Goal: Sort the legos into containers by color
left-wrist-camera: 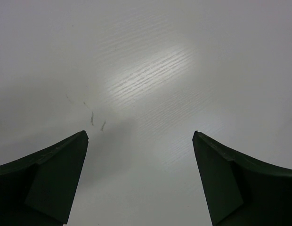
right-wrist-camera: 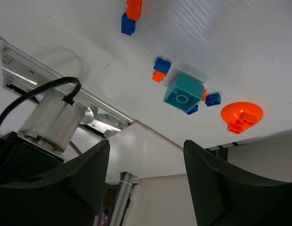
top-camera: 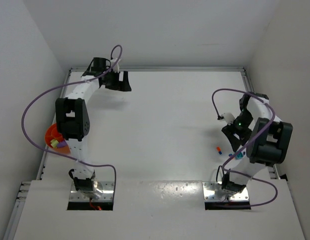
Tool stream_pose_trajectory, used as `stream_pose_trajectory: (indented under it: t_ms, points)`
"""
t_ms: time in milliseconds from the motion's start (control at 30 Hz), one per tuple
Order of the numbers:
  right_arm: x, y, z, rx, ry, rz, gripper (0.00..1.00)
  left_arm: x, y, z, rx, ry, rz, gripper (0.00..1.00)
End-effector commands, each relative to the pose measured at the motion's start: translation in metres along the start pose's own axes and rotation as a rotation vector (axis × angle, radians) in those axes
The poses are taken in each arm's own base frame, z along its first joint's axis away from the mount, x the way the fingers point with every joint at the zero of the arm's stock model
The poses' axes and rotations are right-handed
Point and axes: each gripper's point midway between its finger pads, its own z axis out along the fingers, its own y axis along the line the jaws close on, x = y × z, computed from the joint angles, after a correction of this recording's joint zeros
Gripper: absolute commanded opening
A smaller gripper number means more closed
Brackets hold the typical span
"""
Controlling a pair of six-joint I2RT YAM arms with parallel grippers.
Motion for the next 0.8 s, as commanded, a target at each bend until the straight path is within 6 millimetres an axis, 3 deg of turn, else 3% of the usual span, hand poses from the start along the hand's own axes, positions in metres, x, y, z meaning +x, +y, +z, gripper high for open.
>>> stream_pose_trajectory:
  t_ms: [0,333,500,767]
  points:
    - [0.009,0.009,0.008,-0.03,0.077,0.152,0.65,-0.025,-0.002,-0.009,0.0,-0.062,0.002,0.99]
    - [0.014,-0.019,0.026,0.179,0.049,0.398,0.65,-0.021,-0.001,-0.008,-0.008,-0.053,-0.034,0.99]
    - [0.01,-0.009,0.045,0.126,0.004,0.395,0.66,-0.023,0.001,-0.007,-0.017,-0.06,-0.039,0.99]
    - [-0.006,-0.026,0.052,0.129,-0.128,0.358,0.66,-0.025,0.001,-0.006,-0.016,-0.063,-0.066,0.99]
